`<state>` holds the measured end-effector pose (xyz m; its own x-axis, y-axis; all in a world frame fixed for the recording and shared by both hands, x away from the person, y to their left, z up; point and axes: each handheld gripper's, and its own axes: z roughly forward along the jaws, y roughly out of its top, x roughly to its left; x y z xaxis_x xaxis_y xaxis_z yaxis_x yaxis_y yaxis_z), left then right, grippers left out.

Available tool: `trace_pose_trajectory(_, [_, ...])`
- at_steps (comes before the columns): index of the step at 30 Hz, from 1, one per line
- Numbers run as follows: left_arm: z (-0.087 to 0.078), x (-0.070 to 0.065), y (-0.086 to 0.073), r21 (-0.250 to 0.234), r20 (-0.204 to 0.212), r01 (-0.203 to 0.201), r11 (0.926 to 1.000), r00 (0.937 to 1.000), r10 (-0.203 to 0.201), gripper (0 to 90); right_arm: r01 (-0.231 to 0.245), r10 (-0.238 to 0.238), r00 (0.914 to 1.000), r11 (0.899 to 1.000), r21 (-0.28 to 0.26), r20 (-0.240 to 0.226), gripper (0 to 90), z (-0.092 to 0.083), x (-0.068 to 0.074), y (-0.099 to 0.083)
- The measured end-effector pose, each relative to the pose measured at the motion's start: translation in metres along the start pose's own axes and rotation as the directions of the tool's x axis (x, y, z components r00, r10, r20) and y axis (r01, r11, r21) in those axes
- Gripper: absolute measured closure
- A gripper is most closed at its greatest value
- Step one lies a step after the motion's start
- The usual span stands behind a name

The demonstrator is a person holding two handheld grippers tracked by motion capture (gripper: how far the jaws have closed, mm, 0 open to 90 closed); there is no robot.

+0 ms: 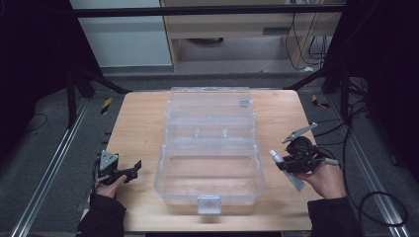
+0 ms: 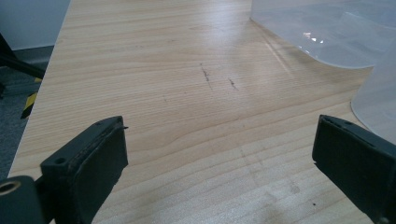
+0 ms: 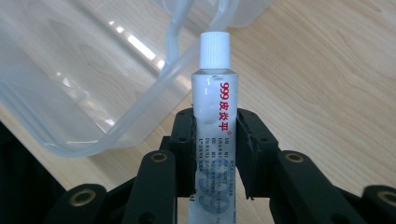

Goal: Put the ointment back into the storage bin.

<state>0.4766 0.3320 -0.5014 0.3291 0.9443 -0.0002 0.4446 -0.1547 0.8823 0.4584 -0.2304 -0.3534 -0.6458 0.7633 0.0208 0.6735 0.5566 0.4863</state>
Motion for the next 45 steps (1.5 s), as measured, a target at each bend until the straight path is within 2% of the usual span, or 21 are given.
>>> trace_pose_trajectory(2, [0.000,0.000,0.000,0.000,0.000,-0.001,1.0000,1.0000,0.001,2.7,0.023,-0.023,0.9995,1.000,-0.011,-0.021,69.8,-0.005,0.001,0.004])
trace_pose_trajectory(3, [0.000,0.000,0.000,0.000,0.001,0.000,1.0000,1.0000,0.000,2.7,0.061,-0.062,0.9974,0.998,-0.022,-0.036,69.8,-0.011,0.002,0.009])
trace_pose_trajectory(11, [0.000,0.000,0.000,0.002,0.001,0.001,1.0000,1.0000,-0.001,2.7,0.140,-0.142,0.9874,0.990,-0.034,-0.070,69.8,-0.024,0.010,0.027])
trace_pose_trajectory(19, [0.000,0.000,0.000,0.002,0.002,0.002,1.0000,1.0000,-0.002,2.7,0.250,-0.253,0.9608,0.967,-0.039,-0.113,69.7,-0.027,0.030,0.054])
trace_pose_trajectory(20, [0.000,0.000,0.000,0.001,0.001,0.003,1.0000,1.0000,-0.003,2.7,0.286,-0.288,0.9487,0.957,-0.035,-0.130,69.7,-0.025,0.037,0.062])
trace_pose_trajectory(21, [0.000,0.000,0.000,0.001,0.001,0.003,1.0000,1.0000,-0.003,2.7,0.286,-0.288,0.9487,0.957,-0.035,-0.130,69.7,-0.025,0.037,0.062])
trace_pose_trajectory(26, [0.000,0.001,0.000,0.001,0.002,0.004,1.0000,1.0000,-0.004,2.7,0.371,-0.371,0.9147,0.928,-0.035,-0.160,69.7,-0.014,0.054,0.080])
trace_pose_trajectory(27, [0.000,0.001,0.000,0.001,0.002,0.004,1.0000,1.0000,-0.004,2.7,0.371,-0.371,0.9147,0.928,-0.035,-0.160,69.7,-0.014,0.054,0.080])
trace_pose_trajectory(28, [0.000,0.001,0.000,0.001,0.002,0.004,1.0000,1.0000,-0.004,2.7,0.393,-0.393,0.9036,0.919,-0.034,-0.170,69.7,-0.009,0.058,0.085])
trace_pose_trajectory(30, [0.000,0.001,0.000,0.000,0.003,0.006,1.0000,1.0000,-0.006,2.7,0.419,-0.418,0.8913,0.907,-0.036,-0.174,69.7,-0.005,0.063,0.090])
trace_pose_trajectory(31, [0.000,0.001,0.000,0.000,0.003,0.006,1.0000,1.0000,-0.006,2.7,0.419,-0.418,0.8913,0.907,-0.036,-0.174,69.7,-0.005,0.063,0.090])
trace_pose_trajectory(32, [0.000,0.001,0.000,0.000,0.002,0.004,1.0000,1.0000,-0.004,2.7,0.434,-0.433,0.8805,0.900,-0.039,-0.192,69.7,0.000,0.066,0.094])
trace_pose_trajectory(36, [0.000,0.001,0.000,0.000,0.003,0.003,1.0000,1.0000,-0.003,2.7,0.473,-0.473,0.8552,0.879,-0.053,-0.212,69.7,0.011,0.073,0.099])
trace_pose_trajectory(37, [0.000,0.001,0.000,0.000,0.003,0.003,1.0000,1.0000,-0.003,2.7,0.473,-0.473,0.8552,0.879,-0.053,-0.212,69.7,0.011,0.073,0.099])
trace_pose_trajectory(38, [0.000,0.001,0.000,-0.001,0.003,0.004,1.0000,1.0000,-0.004,2.7,0.497,-0.496,0.8413,0.866,-0.051,-0.215,69.7,0.018,0.076,0.100])
trace_pose_trajectory(40, [0.000,0.001,0.000,-0.001,0.002,0.004,1.0000,1.0000,-0.004,2.7,0.520,-0.514,0.8283,0.853,-0.037,-0.223,69.7,0.025,0.079,0.101])
trace_pose_trajectory(41, [0.000,0.001,0.000,-0.001,0.002,0.004,1.0000,1.0000,-0.004,2.7,0.520,-0.514,0.8283,0.853,-0.037,-0.223,69.7,0.025,0.079,0.101])
trace_pose_trajectory(42, [0.000,0.001,0.000,-0.001,0.002,0.004,1.0000,1.0000,-0.004,2.7,0.549,-0.539,0.8100,0.835,-0.022,-0.232,69.7,0.032,0.081,0.101])
trace_pose_trajectory(43, [0.000,0.001,0.000,-0.001,0.002,0.004,1.0000,1.0000,-0.004,2.7,0.549,-0.539,0.8100,0.835,-0.022,-0.232,69.7,0.032,0.081,0.101])
trace_pose_trajectory(44, [0.000,0.001,0.000,-0.001,0.003,0.006,1.0000,1.0000,-0.006,2.7,0.586,-0.571,0.7843,0.810,-0.013,-0.243,69.6,0.040,0.084,0.100])
trace_pose_trajectory(45, [0.000,0.001,0.000,-0.001,0.003,0.006,1.0000,1.0000,-0.006,2.7,0.597,-0.580,0.7767,0.802,-0.007,-0.245,69.6,0.043,0.084,0.100])
